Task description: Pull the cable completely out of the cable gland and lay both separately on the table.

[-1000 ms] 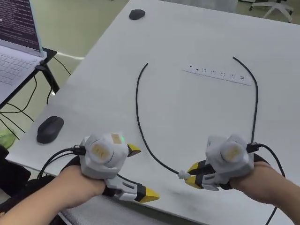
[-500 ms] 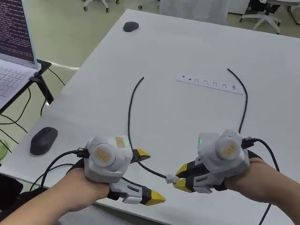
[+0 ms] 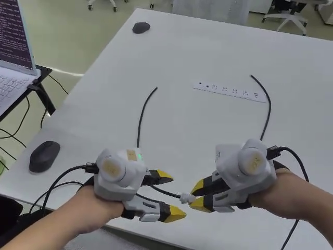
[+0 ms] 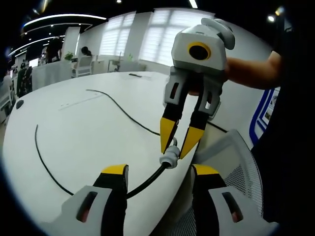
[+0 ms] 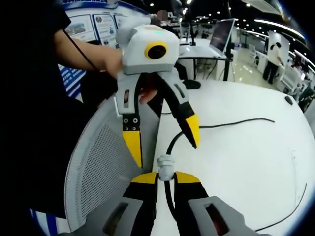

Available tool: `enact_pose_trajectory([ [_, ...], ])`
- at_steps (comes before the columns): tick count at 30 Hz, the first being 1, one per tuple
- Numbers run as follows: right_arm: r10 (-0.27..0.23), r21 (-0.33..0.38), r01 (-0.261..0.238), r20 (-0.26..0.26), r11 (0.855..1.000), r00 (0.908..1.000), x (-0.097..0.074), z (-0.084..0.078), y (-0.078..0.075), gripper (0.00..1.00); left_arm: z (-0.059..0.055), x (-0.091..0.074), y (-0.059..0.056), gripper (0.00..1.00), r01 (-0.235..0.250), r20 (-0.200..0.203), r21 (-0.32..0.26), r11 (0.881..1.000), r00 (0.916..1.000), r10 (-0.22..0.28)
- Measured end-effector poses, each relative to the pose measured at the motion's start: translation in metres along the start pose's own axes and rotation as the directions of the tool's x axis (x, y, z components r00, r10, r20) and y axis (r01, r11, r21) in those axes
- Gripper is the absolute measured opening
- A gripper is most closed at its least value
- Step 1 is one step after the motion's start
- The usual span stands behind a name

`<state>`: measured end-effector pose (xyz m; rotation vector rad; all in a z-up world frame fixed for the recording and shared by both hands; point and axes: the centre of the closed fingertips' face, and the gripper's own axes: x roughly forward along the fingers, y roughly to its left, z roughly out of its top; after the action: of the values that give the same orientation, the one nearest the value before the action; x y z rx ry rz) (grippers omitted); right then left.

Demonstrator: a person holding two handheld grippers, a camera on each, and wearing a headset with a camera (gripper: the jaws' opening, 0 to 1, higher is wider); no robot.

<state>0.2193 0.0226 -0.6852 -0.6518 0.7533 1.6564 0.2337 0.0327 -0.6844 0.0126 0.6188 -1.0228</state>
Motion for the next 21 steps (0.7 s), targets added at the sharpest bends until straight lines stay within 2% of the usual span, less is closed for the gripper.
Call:
enact_pose_trajectory([
  [4,-0.003,-0.029,0.003,0.003,1.000,1.0000,-0.002,0.001,0.001,0.06,0.003,0.001,-0.002,0.43,0.015,0.016,-0.010,1.000,0.9998,-0.014],
  [10,0.005,-0.045,-0.004,0.009,0.999,1.0000,-0.002,0.003,0.004,0.06,0.000,0.006,-0.009,0.31,0.055,0.006,0.007,0.998,0.9985,-0.055],
  [15,0.006,-0.094,-0.007,-0.008,0.996,1.0000,0.001,-0.001,0.006,0.06,0.000,0.007,-0.012,0.22,0.077,0.003,0.010,0.997,0.9970,-0.077],
  [21,0.005,-0.131,-0.006,-0.008,0.991,1.0000,0.002,0.000,0.006,0.06,-0.002,0.007,-0.016,0.18,0.096,0.007,0.038,0.995,0.9953,-0.097],
])
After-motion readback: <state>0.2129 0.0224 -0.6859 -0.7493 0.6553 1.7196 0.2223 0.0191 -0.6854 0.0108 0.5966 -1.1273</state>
